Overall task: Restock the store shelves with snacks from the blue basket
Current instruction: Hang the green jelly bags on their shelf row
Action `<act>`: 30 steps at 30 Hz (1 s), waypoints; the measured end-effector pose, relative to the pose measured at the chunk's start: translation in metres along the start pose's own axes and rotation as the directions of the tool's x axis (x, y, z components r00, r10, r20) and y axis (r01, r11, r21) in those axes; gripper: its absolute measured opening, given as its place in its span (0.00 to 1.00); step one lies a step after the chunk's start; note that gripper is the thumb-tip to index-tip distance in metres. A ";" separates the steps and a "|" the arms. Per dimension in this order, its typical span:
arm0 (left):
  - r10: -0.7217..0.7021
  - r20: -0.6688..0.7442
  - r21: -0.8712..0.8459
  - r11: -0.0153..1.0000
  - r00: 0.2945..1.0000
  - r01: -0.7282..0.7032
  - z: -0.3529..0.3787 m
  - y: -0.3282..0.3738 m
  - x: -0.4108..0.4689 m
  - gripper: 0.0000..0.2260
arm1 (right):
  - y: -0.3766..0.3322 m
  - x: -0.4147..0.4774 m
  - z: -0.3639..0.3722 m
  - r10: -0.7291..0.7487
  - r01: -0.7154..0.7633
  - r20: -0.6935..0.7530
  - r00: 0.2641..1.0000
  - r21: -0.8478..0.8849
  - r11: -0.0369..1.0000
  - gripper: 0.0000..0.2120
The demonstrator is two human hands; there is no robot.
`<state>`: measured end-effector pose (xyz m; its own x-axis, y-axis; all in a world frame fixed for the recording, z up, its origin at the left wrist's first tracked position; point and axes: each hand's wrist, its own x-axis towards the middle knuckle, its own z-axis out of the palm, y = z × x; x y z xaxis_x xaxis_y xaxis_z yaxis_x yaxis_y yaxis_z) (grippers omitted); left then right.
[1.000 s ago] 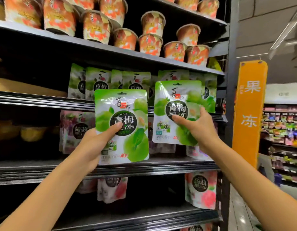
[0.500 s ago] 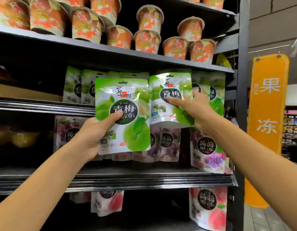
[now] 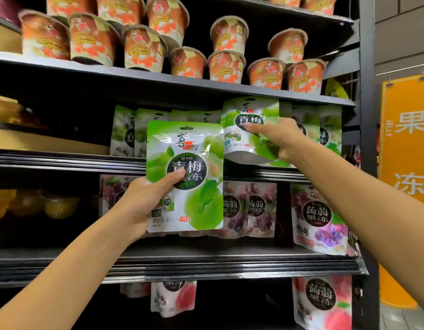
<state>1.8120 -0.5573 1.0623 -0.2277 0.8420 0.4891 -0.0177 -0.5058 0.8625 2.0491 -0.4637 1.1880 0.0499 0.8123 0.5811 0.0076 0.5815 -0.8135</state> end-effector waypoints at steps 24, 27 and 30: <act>0.004 -0.025 0.047 0.999 1.000 -0.003 -0.028 -0.004 -0.016 0.28 | 0.031 0.009 -0.001 -0.172 0.176 0.051 0.984 -0.470 0.865 0.41; 0.004 -0.017 0.047 0.999 1.000 -0.003 -0.027 -0.007 -0.015 0.28 | 0.037 0.002 -0.013 -0.131 0.135 0.044 0.990 -0.520 0.844 0.33; 0.001 -0.019 0.036 0.999 1.000 -0.001 -0.023 -0.010 -0.013 0.29 | 0.043 -0.004 -0.021 -0.168 0.144 0.011 0.986 -0.575 0.805 0.18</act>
<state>1.7926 -0.5676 1.0444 -0.2457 0.8376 0.4878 0.0176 -0.4993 0.8662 2.0706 -0.4430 1.1505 0.0368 0.7036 0.7097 0.5879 0.5590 -0.5847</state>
